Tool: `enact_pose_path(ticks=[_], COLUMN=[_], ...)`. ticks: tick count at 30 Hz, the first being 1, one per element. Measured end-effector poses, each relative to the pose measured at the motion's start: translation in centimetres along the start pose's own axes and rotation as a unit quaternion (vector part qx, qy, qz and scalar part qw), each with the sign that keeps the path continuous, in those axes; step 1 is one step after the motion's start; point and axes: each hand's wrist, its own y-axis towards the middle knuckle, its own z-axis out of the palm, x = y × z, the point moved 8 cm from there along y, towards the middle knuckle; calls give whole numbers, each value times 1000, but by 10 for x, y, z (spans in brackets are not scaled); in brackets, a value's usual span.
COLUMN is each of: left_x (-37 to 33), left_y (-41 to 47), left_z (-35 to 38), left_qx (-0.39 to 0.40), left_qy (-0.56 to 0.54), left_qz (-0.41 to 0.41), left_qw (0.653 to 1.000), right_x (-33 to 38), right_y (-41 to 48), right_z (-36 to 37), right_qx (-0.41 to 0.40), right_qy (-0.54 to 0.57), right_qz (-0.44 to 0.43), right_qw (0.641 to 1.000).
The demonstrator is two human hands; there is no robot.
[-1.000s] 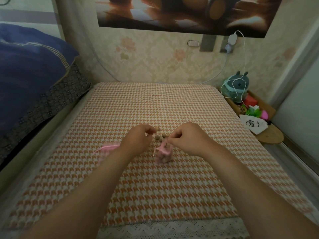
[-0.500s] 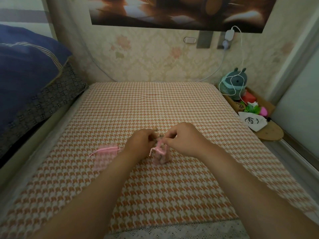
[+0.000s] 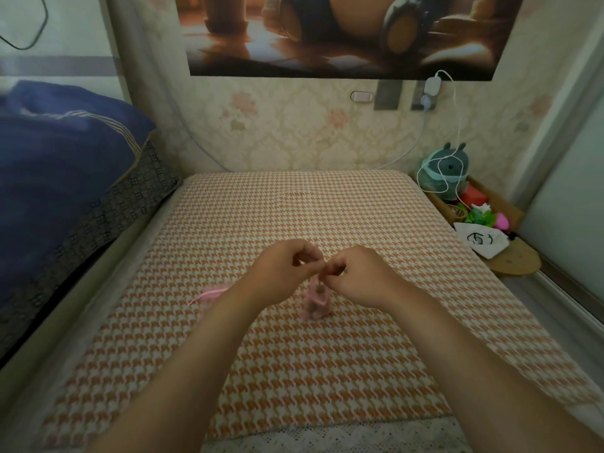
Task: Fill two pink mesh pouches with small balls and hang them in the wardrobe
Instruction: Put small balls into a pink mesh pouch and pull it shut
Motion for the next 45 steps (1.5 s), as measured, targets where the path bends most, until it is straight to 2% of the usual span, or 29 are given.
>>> enact_pose_path(ticks=[7,13,19,28,36,38,41,43,45], left_x=[0,1,1,13,9,16,33,39,41], left_y=[-9,-13,-11,-10,-10,-12,-16,-17,-18], left_z=[6,7,2,-2,-20,-21,-20,-20,-21], left_qx=[6,45,25,11,43,47,58,60,56], left_qy=[100,121,180,101,78,79,101,87,68], left_qz=[12,-52,-95,-128,-90,-88,-90,-81,-66], left_qw=[995,990,979,987,992,992,989,991,994], right_x=[0,-1,-5,-35,-29,-27,-10,7,24], right_y=[-5,-1,2,18,24,24,18,11,5], right_z=[-2,-4,-13,6,29,23,10,10,15], right_qx=[4,-2,-35,-25,30,8,-27,0,35], right_qy=[-5,1,46,-25,-56,-38,55,103,89], right_qz=[2,2,-9,31,-1,3,-26,-65,-108], right_qw=[1000,1000,998,999,998,999,998,993,990])
